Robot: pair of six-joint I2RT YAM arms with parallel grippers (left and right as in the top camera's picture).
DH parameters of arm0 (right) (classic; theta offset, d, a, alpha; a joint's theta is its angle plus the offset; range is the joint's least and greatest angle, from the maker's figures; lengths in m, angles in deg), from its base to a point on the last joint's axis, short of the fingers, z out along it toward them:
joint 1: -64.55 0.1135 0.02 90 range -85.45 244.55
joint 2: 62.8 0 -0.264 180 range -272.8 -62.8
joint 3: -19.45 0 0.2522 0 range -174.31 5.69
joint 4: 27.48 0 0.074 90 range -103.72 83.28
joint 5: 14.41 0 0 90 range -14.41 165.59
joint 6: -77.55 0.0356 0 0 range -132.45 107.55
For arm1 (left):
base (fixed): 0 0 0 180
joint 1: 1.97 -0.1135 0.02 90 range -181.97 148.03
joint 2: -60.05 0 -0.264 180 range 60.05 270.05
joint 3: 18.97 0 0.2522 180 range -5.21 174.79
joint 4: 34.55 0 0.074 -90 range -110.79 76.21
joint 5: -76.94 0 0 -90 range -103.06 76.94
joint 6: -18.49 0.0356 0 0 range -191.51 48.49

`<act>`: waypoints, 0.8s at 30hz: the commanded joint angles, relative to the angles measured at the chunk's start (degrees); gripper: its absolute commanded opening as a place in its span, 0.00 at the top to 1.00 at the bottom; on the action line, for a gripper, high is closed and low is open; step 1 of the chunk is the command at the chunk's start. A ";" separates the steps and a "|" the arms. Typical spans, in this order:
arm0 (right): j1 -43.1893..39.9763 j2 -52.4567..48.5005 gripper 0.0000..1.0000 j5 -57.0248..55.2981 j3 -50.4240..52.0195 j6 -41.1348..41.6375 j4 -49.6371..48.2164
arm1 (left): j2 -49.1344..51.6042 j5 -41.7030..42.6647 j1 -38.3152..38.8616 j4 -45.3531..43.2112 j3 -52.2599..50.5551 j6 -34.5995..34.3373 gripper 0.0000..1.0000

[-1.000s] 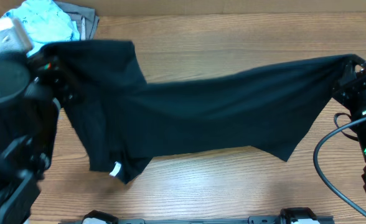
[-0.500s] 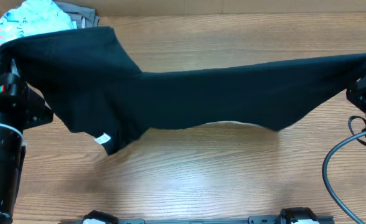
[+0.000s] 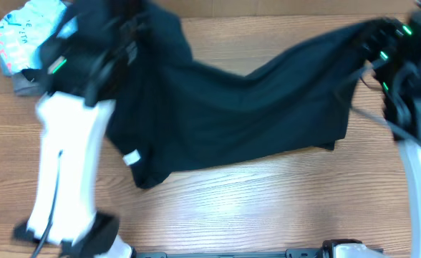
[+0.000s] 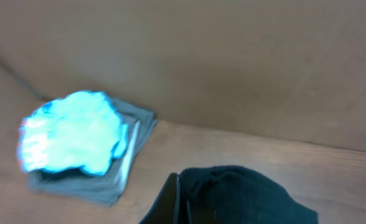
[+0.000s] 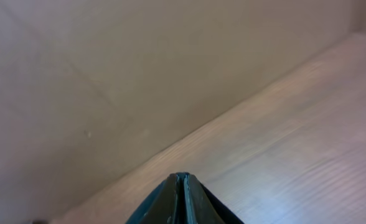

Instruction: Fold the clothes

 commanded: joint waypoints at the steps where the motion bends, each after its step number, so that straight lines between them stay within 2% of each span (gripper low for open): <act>1: -0.39 -4.39 0.96 8.35 -1.16 -3.23 -5.09 | 5.25 -1.27 -0.44 -6.08 0.20 5.44 0.96; 6: -2.97 -6.16 0.96 8.90 -6.54 -3.39 -8.57 | 7.15 -8.28 -1.31 -14.82 5.92 8.50 0.96; 13: -13.73 -5.38 0.96 13.18 -30.67 -4.74 4.85 | 3.85 -8.96 -2.29 -11.91 29.31 12.61 0.96; 17: -18.69 -5.31 0.96 16.55 -38.07 -4.76 13.99 | 0.42 -8.28 -2.29 -3.30 35.01 11.52 0.96; 24: -19.63 -7.52 0.96 20.68 -33.68 -4.72 25.16 | 2.80 -0.94 -2.29 15.34 33.35 4.37 0.96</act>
